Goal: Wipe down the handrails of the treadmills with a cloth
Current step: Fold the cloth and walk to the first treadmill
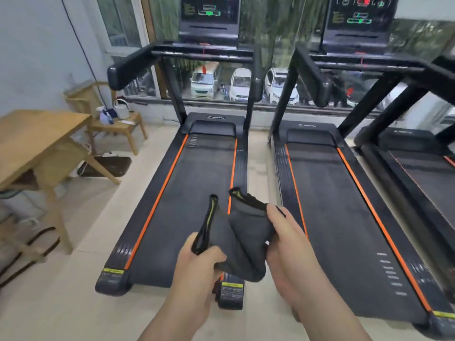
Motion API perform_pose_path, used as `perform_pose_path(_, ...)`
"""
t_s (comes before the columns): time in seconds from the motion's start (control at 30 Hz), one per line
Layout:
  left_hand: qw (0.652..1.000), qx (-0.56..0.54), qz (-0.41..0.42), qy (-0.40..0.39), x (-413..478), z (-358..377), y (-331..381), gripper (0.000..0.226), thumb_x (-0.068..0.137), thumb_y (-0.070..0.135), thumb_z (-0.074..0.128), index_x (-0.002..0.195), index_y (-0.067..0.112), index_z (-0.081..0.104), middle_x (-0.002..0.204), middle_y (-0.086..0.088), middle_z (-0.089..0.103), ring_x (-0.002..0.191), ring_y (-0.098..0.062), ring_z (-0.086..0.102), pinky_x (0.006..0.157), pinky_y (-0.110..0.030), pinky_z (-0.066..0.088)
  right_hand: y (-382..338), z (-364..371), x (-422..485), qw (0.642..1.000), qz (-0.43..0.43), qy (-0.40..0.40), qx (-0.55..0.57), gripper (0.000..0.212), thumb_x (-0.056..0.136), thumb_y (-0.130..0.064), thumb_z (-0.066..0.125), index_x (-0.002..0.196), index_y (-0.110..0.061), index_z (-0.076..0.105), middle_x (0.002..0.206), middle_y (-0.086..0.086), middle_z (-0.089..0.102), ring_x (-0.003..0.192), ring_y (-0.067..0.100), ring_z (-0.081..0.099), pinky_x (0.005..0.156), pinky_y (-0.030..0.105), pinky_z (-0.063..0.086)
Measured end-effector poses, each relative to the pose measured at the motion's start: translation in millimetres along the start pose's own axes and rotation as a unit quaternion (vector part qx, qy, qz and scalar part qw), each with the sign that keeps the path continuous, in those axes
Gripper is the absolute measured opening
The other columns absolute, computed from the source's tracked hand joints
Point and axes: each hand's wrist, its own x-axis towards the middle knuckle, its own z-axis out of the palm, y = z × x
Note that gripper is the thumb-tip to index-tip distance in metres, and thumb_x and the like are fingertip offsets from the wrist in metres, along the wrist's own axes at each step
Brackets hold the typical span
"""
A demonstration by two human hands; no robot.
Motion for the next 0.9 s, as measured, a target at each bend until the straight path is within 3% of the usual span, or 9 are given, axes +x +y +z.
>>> perform_pose_path(0.13,0.999,-0.018,-0.036,0.012,57.6,8.8,15.1,0.044,0.082,-0.018,0.052,0.111,0.009,0.071,0.102,-0.025,0.073,0.09,-0.041,0.072,0.09,-0.065,0.056,-21.3,8.3,67.7,0.991,0.032,-0.021,0.132,0.055,0.106,-0.042,0.043,0.138,0.0,0.059,0.134,0.019,0.066,0.13,0.032,0.06,0.116,0.05,0.039)
perform_pose_path(0.27,0.998,0.003,-0.063,0.003,124.3,21.5,39.3,0.043,0.085,-0.017,0.057,0.114,0.012,0.073,0.104,-0.018,0.076,0.095,-0.037,0.075,0.087,-0.058,0.06,-41.6,18.3,150.1,0.982,0.046,-0.058,0.174,0.056,0.102,-0.038,0.051,0.14,0.003,0.055,0.139,0.025,0.06,0.133,0.038,0.056,0.114,0.051,0.041)
perform_pose_path(0.4,0.988,0.136,0.003,0.072,188.6,26.3,61.5,0.063,0.077,0.01,0.085,0.131,0.028,0.058,0.119,0.015,0.067,0.108,-0.006,0.066,0.091,-0.031,0.056,-57.0,48.1,221.7,0.988,0.037,-0.1,0.108,0.046,0.091,-0.017,0.06,0.132,0.005,0.062,0.133,0.028,0.063,0.126,0.041,0.061,0.111,0.054,0.044)
perform_pose_path(0.43,0.98,0.173,0.024,0.093,201.7,27.4,69.7,0.061,0.08,0.019,0.085,0.132,0.035,0.057,0.127,0.02,0.059,0.116,-0.001,0.059,0.092,-0.025,0.05,-63.3,59.2,236.2,0.989,0.033,-0.107,0.095,0.047,0.088,-0.016,0.061,0.13,0.005,0.063,0.133,0.028,0.063,0.126,0.039,0.062,0.112,0.054,0.042)
perform_pose_path(0.5,0.975,0.184,0.059,0.107,223.7,30.6,87.2,0.034,0.087,0.035,0.078,0.118,0.043,0.067,0.128,0.026,0.059,0.118,0.006,0.055,0.091,-0.021,0.045,-75.2,81.2,262.3,0.988,0.039,-0.123,0.082,0.055,0.083,-0.017,0.062,0.133,0.006,0.059,0.137,0.03,0.059,0.121,0.036,0.063,0.111,0.053,0.041)
perform_pose_path(0.57,0.99,0.115,0.056,0.057,246.1,37.5,110.8,0.017,0.095,0.046,0.066,0.11,0.043,0.074,0.119,0.024,0.07,0.113,0.006,0.063,0.096,-0.026,0.047,-83.8,103.3,288.9,0.985,0.064,-0.135,0.09,0.058,0.085,-0.017,0.06,0.138,0.005,0.055,0.138,0.029,0.057,0.114,0.036,0.065,0.104,0.05,0.048)
perform_pose_path(0.67,0.999,-0.036,0.015,-0.02,287.2,43.4,140.0,0.038,0.101,0.055,0.05,0.124,0.032,0.07,0.12,0.01,0.075,0.114,-0.009,0.069,0.107,-0.043,0.045,-90.6,131.3,329.1,0.979,0.084,-0.157,0.103,0.047,0.095,-0.019,0.054,0.136,0.002,0.059,0.132,0.027,0.064,0.118,0.036,0.067,0.101,0.047,0.052)
perform_pose_path(0.77,0.997,-0.071,0.022,-0.015,338.4,37.1,157.4,0.049,0.098,0.063,0.049,0.13,0.03,0.067,0.123,0.004,0.074,0.116,-0.017,0.069,0.109,-0.047,0.044,-96.1,156.0,370.6,0.976,0.101,-0.168,0.094,0.038,0.1,-0.026,0.051,0.11,-0.001,0.078,0.114,0.021,0.074,0.104,0.033,0.074,0.099,0.047,0.053)
perform_pose_path(0.9,0.993,-0.112,0.028,0.01,415.6,26.0,183.2,0.056,0.089,0.062,0.063,0.131,0.024,0.066,0.12,-0.004,0.075,0.106,-0.021,0.072,0.101,-0.046,0.05,-96.3,186.7,440.5,0.978,0.121,-0.134,0.106,0.047,0.101,-0.031,0.053,0.13,0.004,0.065,0.124,0.023,0.07,0.12,0.035,0.067,0.108,0.048,0.047)
